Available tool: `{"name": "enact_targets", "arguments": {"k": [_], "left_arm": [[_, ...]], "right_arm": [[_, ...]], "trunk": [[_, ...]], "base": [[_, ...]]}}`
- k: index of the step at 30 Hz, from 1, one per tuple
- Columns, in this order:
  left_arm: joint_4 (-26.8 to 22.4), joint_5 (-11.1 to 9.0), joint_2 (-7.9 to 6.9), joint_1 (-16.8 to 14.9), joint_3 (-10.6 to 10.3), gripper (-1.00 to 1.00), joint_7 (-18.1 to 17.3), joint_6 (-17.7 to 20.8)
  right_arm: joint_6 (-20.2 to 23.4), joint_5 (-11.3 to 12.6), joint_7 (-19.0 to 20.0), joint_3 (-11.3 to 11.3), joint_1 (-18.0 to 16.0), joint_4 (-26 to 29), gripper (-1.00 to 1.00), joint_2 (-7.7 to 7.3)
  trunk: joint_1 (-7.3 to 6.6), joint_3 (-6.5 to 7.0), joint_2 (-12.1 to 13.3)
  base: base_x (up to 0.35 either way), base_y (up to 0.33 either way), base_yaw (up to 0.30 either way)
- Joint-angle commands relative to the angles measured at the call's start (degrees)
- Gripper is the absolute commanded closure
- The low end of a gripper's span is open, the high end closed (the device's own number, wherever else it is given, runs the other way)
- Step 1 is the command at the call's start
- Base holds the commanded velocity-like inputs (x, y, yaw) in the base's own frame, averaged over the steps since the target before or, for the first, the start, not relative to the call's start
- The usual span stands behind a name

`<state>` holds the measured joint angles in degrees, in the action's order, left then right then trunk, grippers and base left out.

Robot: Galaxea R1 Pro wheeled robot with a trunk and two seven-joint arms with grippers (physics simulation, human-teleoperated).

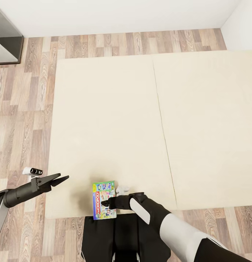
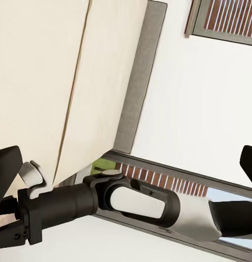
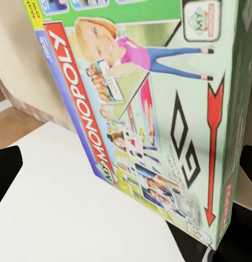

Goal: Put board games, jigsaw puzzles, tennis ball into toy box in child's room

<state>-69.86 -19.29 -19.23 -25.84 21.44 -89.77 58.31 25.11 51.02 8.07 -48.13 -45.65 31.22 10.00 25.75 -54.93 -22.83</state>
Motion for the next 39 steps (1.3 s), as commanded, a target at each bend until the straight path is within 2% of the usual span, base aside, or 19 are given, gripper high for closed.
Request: {"name": "enact_targets", "arguments": {"k": [1, 39], "left_arm": [[-0.02, 0.04, -0.02, 0.0, 0.0, -1.0, -0.23, 0.63], [-0.02, 0.05, 0.07, 0.0, 0.0, -1.0, -0.23, 0.58]], "right_arm": [[0.11, 0.05, 0.1, -0.12, -0.05, -0.02, -1.0, 0.0], [0.02, 0.03, 0.04, -0.12, -0.05, -0.02, -1.0, 0.0]], "trunk": [[0.03, -0.05, -0.09], [0.03, -0.05, -0.09]], "base": [[0.0, 0.035, 0.0], [0.0, 0.056, 0.0]]}}
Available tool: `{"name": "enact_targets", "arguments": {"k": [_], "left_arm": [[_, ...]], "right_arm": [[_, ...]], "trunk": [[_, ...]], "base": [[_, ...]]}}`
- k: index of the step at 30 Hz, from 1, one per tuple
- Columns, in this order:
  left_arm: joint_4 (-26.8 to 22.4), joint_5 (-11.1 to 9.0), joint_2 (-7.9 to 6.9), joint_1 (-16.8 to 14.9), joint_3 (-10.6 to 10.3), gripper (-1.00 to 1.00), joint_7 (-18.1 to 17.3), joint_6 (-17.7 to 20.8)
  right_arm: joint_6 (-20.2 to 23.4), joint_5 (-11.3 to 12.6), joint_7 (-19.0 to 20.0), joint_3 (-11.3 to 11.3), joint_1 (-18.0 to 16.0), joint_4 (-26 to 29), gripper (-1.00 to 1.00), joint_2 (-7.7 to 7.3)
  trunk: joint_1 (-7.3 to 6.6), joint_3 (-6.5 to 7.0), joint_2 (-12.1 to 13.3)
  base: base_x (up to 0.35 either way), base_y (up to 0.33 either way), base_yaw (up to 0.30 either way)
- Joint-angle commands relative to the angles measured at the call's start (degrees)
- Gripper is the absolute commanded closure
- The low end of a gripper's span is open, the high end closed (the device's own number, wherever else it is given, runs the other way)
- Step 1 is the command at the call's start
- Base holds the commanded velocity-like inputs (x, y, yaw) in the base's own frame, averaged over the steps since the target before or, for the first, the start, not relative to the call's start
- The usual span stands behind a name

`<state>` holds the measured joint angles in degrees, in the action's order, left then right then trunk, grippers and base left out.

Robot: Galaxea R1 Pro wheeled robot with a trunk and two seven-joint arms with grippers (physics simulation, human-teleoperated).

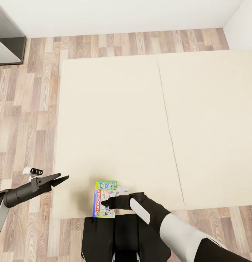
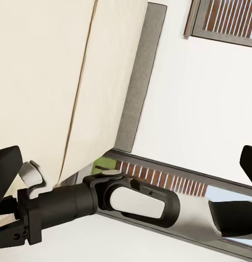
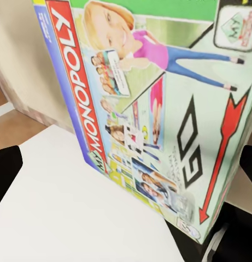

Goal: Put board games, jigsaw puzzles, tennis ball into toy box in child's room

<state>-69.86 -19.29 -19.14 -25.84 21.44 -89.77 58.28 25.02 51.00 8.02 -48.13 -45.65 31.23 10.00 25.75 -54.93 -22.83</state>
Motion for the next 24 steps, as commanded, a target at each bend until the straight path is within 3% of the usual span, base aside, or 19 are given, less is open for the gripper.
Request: {"name": "enact_targets", "arguments": {"k": [1, 24], "left_arm": [[-0.02, 0.04, -0.02, 0.0, 0.0, -1.0, -0.23, 0.61], [-0.02, 0.09, -0.02, 0.0, 0.0, -1.0, -0.23, 0.68]], "right_arm": [[0.11, 0.05, 0.09, -0.12, -0.05, -0.02, -1.0, 0.0], [0.02, 0.05, 0.1, -0.12, -0.02, -0.02, -1.0, 0.0]], "trunk": [[0.03, -0.05, -0.09], [0.03, -0.05, -0.09]], "base": [[-0.019, 0.013, 0.0], [-0.022, 0.028, 0.0]]}}
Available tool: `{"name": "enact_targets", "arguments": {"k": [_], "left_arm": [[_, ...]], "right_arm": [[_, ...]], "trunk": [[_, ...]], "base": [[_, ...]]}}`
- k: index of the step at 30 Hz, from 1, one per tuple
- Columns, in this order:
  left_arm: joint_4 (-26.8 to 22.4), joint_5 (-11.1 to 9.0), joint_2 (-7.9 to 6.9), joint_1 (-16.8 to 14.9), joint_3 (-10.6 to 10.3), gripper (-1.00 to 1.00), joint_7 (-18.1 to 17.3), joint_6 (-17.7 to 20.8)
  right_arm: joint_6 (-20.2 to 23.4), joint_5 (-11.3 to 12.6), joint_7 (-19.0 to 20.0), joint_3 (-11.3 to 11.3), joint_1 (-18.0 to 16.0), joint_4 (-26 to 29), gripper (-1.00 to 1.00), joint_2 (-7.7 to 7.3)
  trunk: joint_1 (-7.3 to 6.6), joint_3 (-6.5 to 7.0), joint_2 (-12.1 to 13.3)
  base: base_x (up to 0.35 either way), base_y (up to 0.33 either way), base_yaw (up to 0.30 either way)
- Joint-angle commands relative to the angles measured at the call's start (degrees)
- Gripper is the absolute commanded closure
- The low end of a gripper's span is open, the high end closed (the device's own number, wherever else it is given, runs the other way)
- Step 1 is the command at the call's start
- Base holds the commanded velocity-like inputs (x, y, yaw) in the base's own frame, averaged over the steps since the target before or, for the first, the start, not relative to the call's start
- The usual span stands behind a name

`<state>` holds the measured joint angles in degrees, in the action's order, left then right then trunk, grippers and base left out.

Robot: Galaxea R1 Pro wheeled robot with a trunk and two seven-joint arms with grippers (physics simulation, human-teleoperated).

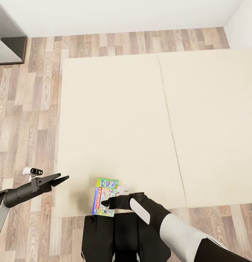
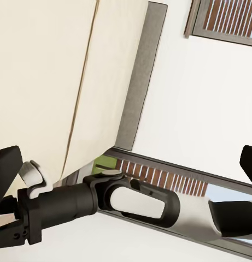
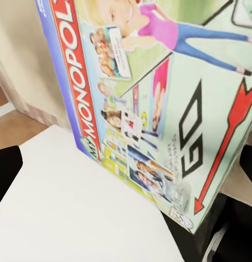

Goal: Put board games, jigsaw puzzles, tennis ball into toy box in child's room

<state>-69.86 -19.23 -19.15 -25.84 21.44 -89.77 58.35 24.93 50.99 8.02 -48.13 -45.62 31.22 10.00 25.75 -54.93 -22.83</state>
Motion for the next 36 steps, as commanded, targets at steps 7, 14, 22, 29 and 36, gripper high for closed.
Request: {"name": "enact_targets", "arguments": {"k": [7, 14, 22, 29, 36], "left_arm": [[-0.01, -0.01, -0.03, 0.0, 0.0, -1.0, -0.23, 0.59], [-0.01, -0.01, -0.04, 0.0, 0.0, -1.0, -0.23, 0.59], [-0.01, 0.0, -0.02, 0.0, 0.0, -1.0, -0.23, 0.6], [-0.01, -0.01, -0.01, 0.0, 0.0, -1.0, -0.23, 0.6], [-0.01, -0.01, -0.01, 0.0, 0.0, -1.0, -0.23, 0.57]], "right_arm": [[0.09, 0.05, 0.12, -0.12, -0.08, -0.02, -1.0, 0.0], [0.03, 0.02, 0.12, -0.13, -0.08, -0.02, -1.0, 0.0], [0.03, 0.0, 0.15, -0.12, -0.08, -0.02, -1.0, 0.0], [0.03, -0.02, 0.15, -0.13, -0.08, -0.02, -1.0, 0.0], [0.03, -0.01, 0.13, -0.13, -0.08, -0.02, -1.0, 0.0]], "trunk": [[0.03, -0.05, -0.09], [0.03, -0.05, -0.09], [0.03, -0.05, -0.09], [0.03, -0.05, -0.09], [0.03, -0.05, -0.09]], "base": [[-0.014, 0.052, 0.0], [-0.014, 0.054, 0.0], [-0.001, 0.076, 0.0], [0.0, 0.128, 0.0], [0.0, 0.055, 0.0]]}}
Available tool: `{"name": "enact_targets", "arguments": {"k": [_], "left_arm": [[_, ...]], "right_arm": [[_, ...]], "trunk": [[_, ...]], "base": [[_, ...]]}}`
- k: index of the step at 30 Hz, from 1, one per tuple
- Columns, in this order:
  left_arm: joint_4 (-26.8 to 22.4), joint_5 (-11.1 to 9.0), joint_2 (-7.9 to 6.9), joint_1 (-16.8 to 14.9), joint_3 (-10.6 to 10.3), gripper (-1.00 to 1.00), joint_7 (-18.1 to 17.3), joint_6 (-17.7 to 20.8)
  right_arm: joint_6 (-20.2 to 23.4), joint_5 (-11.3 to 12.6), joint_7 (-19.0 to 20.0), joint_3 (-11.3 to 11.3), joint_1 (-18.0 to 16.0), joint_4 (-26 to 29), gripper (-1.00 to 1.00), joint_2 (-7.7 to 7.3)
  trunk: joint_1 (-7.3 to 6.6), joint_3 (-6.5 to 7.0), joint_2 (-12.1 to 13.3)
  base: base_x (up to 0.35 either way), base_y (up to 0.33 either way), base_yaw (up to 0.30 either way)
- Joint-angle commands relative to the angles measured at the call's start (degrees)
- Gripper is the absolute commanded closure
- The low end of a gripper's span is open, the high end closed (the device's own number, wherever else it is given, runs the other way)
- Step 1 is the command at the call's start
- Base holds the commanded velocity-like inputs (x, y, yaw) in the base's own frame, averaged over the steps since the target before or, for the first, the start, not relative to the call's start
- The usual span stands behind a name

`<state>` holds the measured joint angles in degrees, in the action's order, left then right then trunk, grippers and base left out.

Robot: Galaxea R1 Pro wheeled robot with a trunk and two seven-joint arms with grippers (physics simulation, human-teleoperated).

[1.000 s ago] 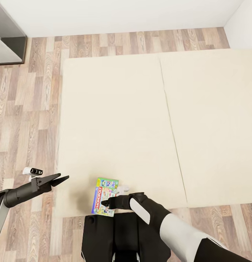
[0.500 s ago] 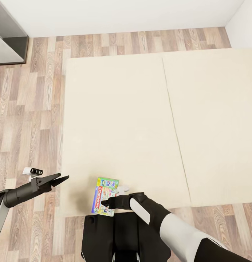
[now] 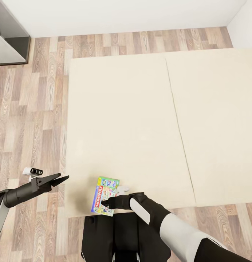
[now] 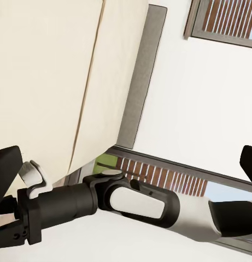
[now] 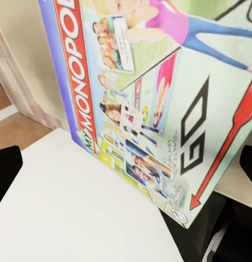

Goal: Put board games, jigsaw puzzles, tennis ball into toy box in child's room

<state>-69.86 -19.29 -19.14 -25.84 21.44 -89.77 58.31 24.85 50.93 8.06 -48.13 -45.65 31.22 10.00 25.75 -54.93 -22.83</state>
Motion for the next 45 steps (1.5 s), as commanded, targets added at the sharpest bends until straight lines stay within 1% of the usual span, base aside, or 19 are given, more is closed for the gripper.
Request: {"name": "enact_targets", "arguments": {"k": [1, 28, 45], "left_arm": [[-0.01, 0.04, -0.02, 0.0, 0.0, -1.0, -0.23, 0.61], [-0.01, 0.04, -0.1, 0.04, 0.0, -1.0, -0.23, 0.61], [-0.01, 0.04, -0.07, 0.07, 0.0, -1.0, -0.23, 0.6]], "right_arm": [[0.11, 0.06, 0.1, -0.14, -0.05, -0.02, -1.0, 0.0], [0.11, -0.04, -0.05, -0.21, -0.05, 0.14, -1.0, 0.0], [0.11, -0.04, 0.03, -0.21, -0.05, 0.15, -1.0, 0.0]], "trunk": [[0.03, -0.05, -0.09], [0.03, -0.05, -0.09], [0.03, -0.05, -0.09]], "base": [[0.0, 0.037, 0.0], [0.0, 0.026, 0.0], [0.0, 0.0, 0.037]]}}
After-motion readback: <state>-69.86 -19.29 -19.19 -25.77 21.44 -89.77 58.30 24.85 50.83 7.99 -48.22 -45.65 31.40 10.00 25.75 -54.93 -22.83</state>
